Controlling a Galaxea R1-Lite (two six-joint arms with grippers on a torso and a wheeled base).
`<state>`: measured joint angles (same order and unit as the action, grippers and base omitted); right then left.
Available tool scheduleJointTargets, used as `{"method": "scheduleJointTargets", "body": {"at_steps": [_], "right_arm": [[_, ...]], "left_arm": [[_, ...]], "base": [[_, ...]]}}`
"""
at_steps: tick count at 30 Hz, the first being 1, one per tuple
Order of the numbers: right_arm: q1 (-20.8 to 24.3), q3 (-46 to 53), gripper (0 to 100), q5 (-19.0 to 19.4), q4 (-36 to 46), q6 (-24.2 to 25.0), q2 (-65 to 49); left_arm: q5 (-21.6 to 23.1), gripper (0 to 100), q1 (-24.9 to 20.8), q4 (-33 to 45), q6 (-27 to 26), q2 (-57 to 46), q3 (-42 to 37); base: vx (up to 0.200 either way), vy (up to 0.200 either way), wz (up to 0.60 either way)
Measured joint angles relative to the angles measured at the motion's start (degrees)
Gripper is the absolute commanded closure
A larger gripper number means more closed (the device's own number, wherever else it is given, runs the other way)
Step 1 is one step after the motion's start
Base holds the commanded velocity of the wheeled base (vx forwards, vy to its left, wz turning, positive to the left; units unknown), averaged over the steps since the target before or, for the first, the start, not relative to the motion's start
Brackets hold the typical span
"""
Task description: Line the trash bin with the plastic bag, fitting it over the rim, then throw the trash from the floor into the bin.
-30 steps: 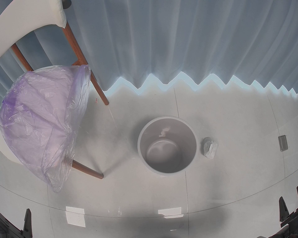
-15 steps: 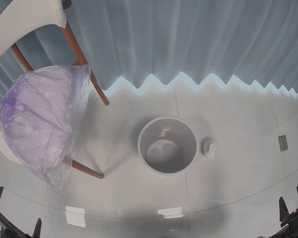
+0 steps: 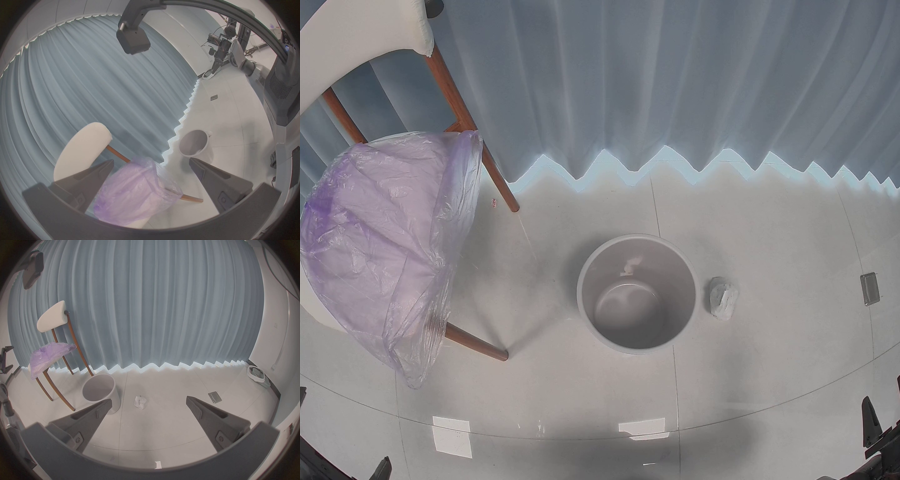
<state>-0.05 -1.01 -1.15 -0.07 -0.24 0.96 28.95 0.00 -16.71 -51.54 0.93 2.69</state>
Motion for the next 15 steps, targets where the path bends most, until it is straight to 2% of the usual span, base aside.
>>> {"method": "scheduleJointTargets", "body": {"at_steps": [15], "right_arm": [[-0.02,0.0,0,0.02,0.0,0.02,0.0]], "left_arm": [[1.56,0,-0.22,5.39,-2.24,0.0,3.63]], "base": [[0.0,0.0,0.0]]}}
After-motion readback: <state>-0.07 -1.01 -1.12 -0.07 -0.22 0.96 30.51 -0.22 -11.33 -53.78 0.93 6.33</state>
